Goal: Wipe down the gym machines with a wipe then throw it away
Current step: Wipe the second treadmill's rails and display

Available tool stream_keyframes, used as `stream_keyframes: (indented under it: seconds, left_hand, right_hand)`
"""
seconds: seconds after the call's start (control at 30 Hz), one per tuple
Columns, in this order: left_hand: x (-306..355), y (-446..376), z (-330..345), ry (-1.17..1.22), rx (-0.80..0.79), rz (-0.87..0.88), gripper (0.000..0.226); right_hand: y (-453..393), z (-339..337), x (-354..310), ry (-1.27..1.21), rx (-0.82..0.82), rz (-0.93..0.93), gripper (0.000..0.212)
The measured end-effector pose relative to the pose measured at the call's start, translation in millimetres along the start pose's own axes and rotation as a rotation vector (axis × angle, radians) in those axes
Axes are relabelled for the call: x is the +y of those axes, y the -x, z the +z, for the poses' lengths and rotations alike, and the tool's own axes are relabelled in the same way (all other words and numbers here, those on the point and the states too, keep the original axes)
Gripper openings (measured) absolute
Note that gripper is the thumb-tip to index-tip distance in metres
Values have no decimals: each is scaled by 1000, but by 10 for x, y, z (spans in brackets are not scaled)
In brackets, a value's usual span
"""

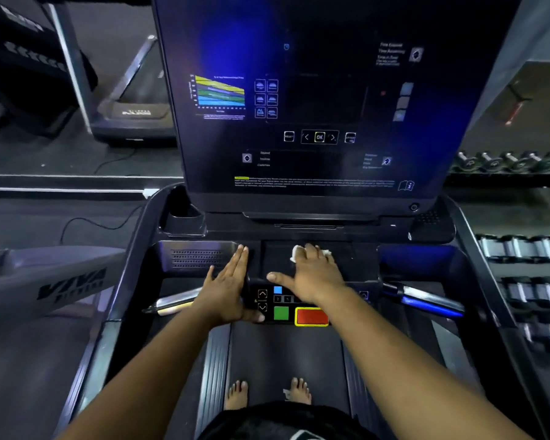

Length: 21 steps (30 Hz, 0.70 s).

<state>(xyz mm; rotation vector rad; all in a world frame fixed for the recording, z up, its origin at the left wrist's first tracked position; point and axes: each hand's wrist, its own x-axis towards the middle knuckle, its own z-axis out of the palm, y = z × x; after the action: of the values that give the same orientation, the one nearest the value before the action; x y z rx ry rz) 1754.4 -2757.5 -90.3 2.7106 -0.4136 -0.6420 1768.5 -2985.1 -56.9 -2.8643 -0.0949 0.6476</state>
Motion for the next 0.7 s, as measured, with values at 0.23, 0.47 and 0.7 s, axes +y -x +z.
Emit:
stream_keyframes:
  seconds: [0.23,0.47,0.7]
  left_hand:
    - [-126,7,6,1,13,98,156]
    - [-129,29,-33,-56,33,163,164]
    - [-155,48,-42,-63,19,186,159]
  right_hand:
    - [156,170,-467,15,36,-244,127]
    - [603,487,224,221,344,-33,112]
    - [573,1329,-603,394,360,-269,123]
